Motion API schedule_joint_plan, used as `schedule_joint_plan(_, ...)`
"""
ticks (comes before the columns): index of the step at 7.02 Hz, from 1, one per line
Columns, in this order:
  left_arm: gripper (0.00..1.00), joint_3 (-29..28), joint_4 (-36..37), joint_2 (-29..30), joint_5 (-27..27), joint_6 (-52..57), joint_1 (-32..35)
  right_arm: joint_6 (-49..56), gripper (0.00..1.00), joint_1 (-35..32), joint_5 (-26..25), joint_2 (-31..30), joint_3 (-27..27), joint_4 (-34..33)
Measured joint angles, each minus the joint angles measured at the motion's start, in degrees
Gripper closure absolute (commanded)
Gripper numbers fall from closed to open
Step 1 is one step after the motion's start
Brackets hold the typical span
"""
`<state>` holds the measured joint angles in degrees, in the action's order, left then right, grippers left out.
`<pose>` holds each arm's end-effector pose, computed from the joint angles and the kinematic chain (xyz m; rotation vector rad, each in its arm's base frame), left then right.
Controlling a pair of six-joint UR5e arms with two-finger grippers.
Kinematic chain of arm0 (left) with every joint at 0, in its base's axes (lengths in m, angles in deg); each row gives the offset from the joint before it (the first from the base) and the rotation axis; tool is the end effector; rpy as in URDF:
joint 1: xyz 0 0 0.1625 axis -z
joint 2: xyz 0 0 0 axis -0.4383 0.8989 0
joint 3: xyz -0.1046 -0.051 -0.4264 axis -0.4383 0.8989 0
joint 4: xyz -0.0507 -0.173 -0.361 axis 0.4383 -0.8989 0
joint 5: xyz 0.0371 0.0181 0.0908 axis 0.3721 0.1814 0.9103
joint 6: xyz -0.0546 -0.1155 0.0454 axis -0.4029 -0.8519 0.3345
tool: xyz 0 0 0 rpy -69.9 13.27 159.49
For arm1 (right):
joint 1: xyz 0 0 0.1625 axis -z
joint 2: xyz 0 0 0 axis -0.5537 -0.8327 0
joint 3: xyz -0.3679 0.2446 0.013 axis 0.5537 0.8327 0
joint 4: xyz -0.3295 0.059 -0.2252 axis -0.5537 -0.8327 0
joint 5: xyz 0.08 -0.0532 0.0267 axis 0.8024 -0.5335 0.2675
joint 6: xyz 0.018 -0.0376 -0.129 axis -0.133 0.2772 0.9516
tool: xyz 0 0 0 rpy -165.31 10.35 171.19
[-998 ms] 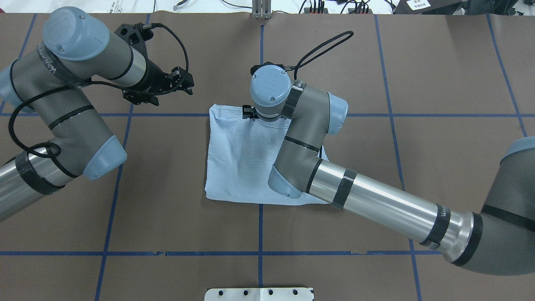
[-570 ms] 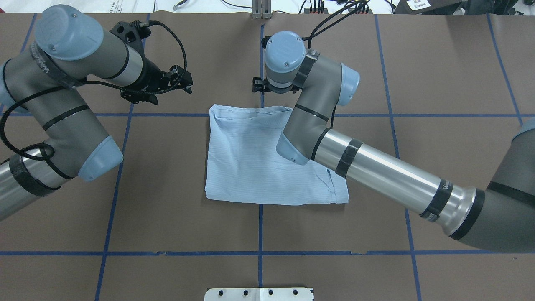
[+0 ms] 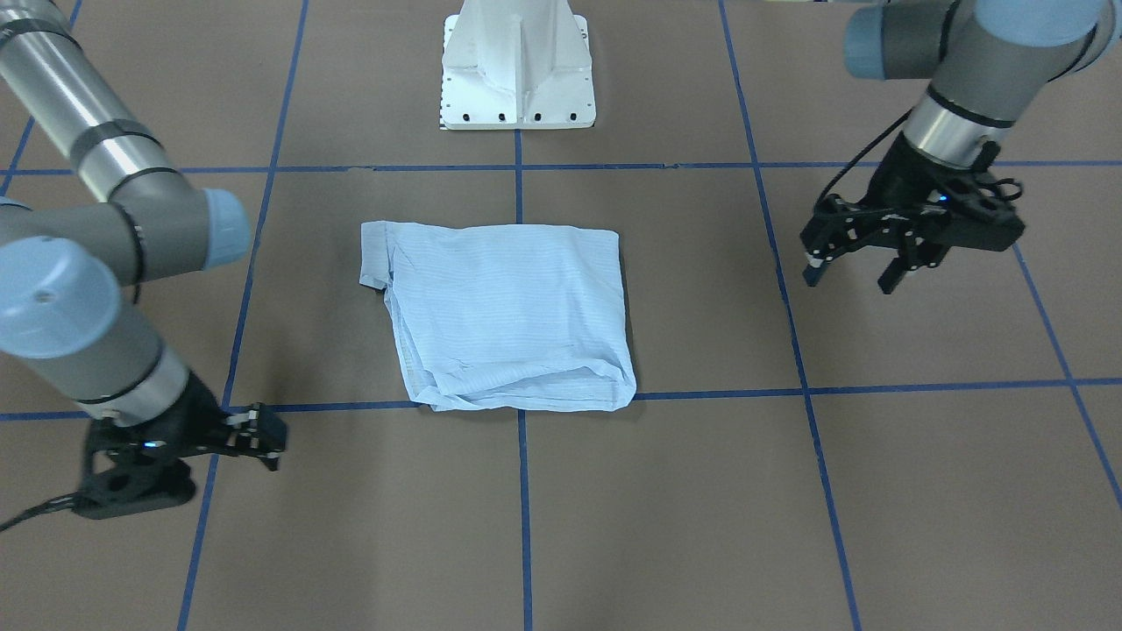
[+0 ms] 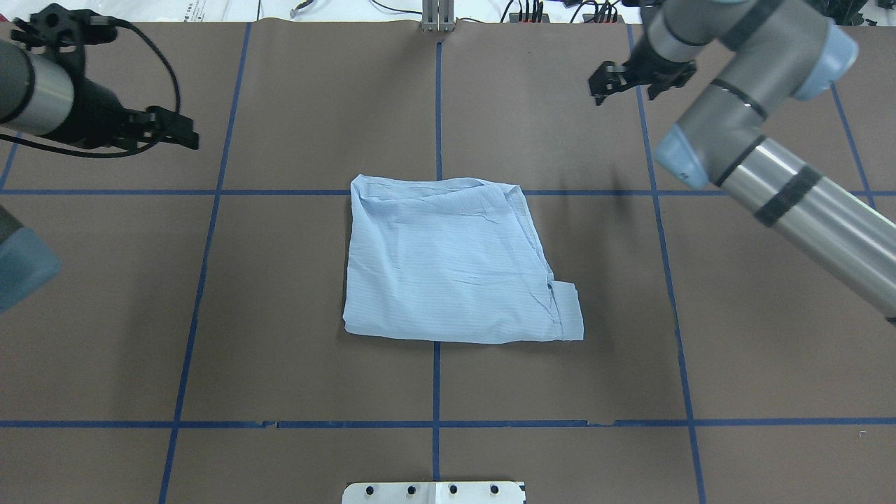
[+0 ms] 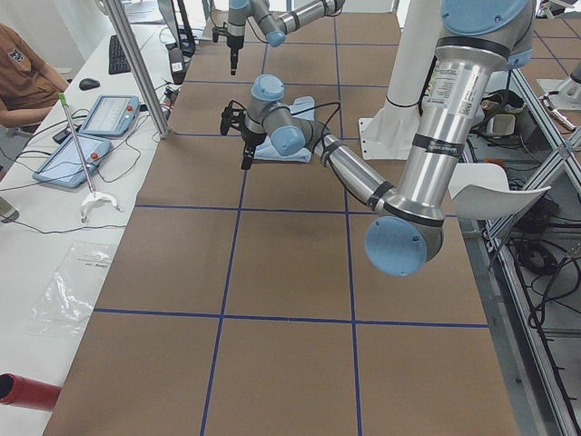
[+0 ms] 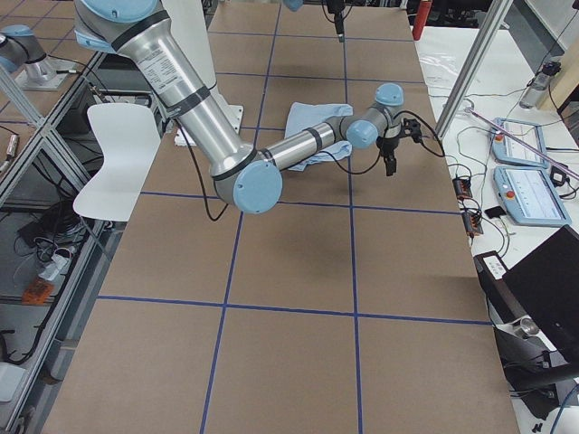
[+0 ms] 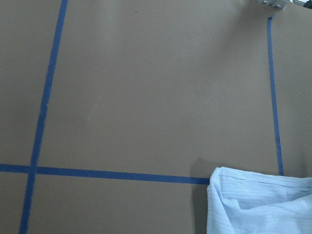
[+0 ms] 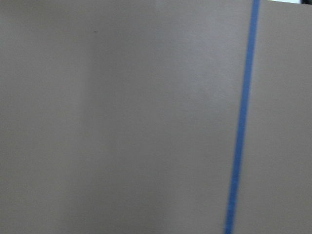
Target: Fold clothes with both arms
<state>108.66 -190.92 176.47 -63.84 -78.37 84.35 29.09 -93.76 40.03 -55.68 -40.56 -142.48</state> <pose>0.2355 -0.5159 0.3832 0.3631 0.9029 -0.0697 -0.3151 -0.6765 0.4278 0.2569 -0.7873 -0.0746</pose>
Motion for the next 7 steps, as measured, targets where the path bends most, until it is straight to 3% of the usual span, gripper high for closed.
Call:
schedule_joint_plan(2,0.00,0.02,0.31,-8.37,-1.07,18.56,8.29,16.95,0.00,-7.83,3.76,-12.00,-6.42,-4.04)
schedule_joint_plan(4,0.00,-1.57,2.32,-12.53,-5.59,31.98,18.36,35.21,0.00,-17.38,9.12,-19.93,-7.60,-8.88)
schedule_joint_plan(7,0.00,-5.58,1.26,-16.42,-10.39,37.79,25.49,45.27,0.00,-25.61,13.66,-27.28,-7.85,-11.76)
